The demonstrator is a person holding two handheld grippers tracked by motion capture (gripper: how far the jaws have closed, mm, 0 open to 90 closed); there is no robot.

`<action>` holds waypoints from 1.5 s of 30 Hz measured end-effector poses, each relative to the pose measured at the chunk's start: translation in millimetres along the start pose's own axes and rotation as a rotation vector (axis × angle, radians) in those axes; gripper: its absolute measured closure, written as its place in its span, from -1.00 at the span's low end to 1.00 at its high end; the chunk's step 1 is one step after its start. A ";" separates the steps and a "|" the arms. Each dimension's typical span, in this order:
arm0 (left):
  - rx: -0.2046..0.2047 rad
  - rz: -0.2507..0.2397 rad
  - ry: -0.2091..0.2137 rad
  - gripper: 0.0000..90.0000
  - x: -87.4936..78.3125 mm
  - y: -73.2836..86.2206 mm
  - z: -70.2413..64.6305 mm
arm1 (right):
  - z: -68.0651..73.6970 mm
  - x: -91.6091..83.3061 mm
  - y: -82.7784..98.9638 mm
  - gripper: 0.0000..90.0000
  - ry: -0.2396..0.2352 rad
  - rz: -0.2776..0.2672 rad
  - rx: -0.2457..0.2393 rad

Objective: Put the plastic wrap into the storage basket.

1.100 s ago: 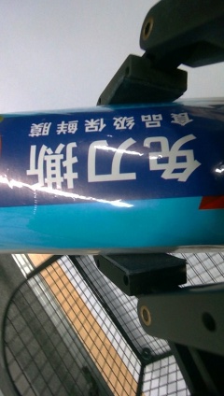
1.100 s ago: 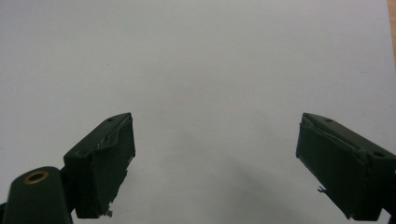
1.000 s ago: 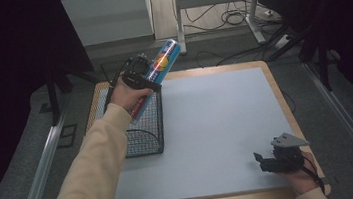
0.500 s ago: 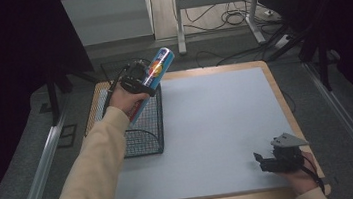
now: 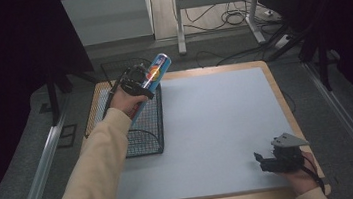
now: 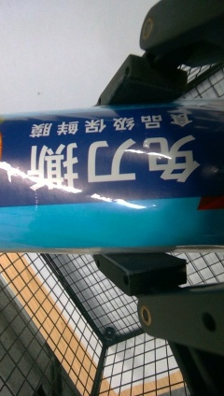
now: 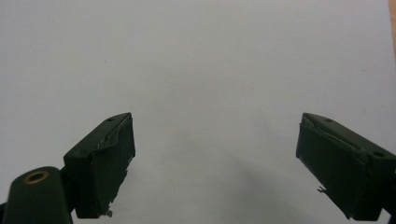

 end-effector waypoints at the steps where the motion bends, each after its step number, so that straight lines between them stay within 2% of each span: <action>1: 0.000 0.003 -0.002 -0.29 0.8 0.2 0.6 | 0.0 0.1 0.0 -0.73 0.001 0.000 0.000; 8: -0.005 0.009 -0.010 -0.29 3.3 -1.1 4.6 | 0.5 0.0 -0.1 -0.73 0.002 0.000 0.000; 19: -0.019 0.061 -0.048 -0.29 16.5 3.8 14.5 | 0.9 0.1 0.3 -0.73 0.001 0.001 -0.003; 24: 0.002 0.116 -0.082 -0.30 24.1 4.7 17.3 | 1.4 0.5 0.5 -0.73 0.000 0.003 -0.005; 32: 0.009 0.167 -0.106 -0.30 30.5 5.0 20.4 | 1.8 -0.2 0.4 -0.73 -0.001 0.003 -0.006; 36: 0.005 0.161 -0.108 -0.30 30.3 4.0 21.1 | 1.9 -0.3 0.5 -0.73 -0.001 0.002 -0.006; 38: 0.015 0.157 -0.117 -0.31 29.7 3.4 20.6 | 2.0 -0.3 0.5 -0.73 -0.002 0.002 -0.007; 41: 0.015 0.136 -0.117 -0.31 27.8 1.7 20.0 | 2.5 -0.3 0.5 -0.73 -0.003 0.003 -0.006; 43: 0.005 0.103 -0.114 -0.33 26.1 -0.4 19.6 | 2.6 -0.6 0.3 -0.73 -0.002 0.002 -0.006; 45: 0.008 0.098 -0.116 -0.39 24.4 -1.8 18.6 | 2.6 -1.1 0.2 -0.73 -0.002 0.001 -0.006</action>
Point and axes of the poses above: each handheld gripper's, and its own axes: x roughly forward along the jaws, y roughly out of its underside, z roughly to its left, the point moved 5 cm from there along x, roughly forward along the jaws, and after that the axes turned 12 degrees about y, right-handed, at the moved point
